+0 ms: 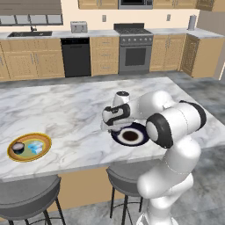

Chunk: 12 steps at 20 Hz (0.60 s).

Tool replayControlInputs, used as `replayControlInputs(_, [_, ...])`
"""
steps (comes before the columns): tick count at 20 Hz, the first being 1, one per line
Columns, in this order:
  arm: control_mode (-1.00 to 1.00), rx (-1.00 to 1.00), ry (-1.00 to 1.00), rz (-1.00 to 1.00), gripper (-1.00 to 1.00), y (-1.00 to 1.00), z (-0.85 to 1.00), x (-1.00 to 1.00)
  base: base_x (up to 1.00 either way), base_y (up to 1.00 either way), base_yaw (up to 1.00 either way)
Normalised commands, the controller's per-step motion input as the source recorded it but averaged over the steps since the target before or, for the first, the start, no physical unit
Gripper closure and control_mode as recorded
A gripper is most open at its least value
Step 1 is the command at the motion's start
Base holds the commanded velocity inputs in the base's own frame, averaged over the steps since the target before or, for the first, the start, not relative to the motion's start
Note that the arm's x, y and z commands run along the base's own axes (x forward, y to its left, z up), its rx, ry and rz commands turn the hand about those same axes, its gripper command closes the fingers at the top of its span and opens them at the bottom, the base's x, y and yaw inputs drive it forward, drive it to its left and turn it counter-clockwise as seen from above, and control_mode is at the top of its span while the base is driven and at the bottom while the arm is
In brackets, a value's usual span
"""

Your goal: Place two yogurt containers on each plate.

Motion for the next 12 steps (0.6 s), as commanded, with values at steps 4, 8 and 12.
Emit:
replayControlInputs(4, [-1.0, 0.0, 0.09, -0.03, 1.0, -0.16, -0.01, 0.07, 0.0, 0.0, 0.0])
replayControlInputs(8, [-1.0, 0.0, 0.06, -0.01, 1.0, -0.07, -0.09, 0.07, 0.0, 0.0, 0.0])
replayControlInputs(12, [-1.0, 0.0, 0.0, 0.0, 1.0, -0.04, -0.13, 0.11, 0.0, 0.0, 0.0])
